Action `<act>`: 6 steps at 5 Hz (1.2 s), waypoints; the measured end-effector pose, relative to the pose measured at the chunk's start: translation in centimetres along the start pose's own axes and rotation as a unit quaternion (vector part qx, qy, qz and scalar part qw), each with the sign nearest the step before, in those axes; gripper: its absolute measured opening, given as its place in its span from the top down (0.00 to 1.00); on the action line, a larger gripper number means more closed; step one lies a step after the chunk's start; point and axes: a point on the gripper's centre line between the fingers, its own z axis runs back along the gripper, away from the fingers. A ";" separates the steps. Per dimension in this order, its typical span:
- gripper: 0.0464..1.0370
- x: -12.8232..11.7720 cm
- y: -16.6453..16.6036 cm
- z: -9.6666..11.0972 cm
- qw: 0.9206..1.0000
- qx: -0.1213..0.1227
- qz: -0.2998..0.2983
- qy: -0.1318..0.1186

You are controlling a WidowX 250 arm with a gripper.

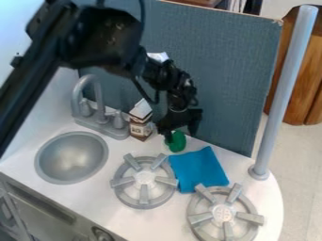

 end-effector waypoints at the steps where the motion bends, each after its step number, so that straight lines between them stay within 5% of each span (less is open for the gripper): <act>1: 0.04 0.1 -0.4 -1.5 0.999 0.011 0.037 -0.009; 3: 0.04 1.1 -1.0 -1.3 0.993 0.018 0.112 -0.029; 6: 0.04 1.2 -0.7 -1.3 0.993 0.028 0.108 -0.032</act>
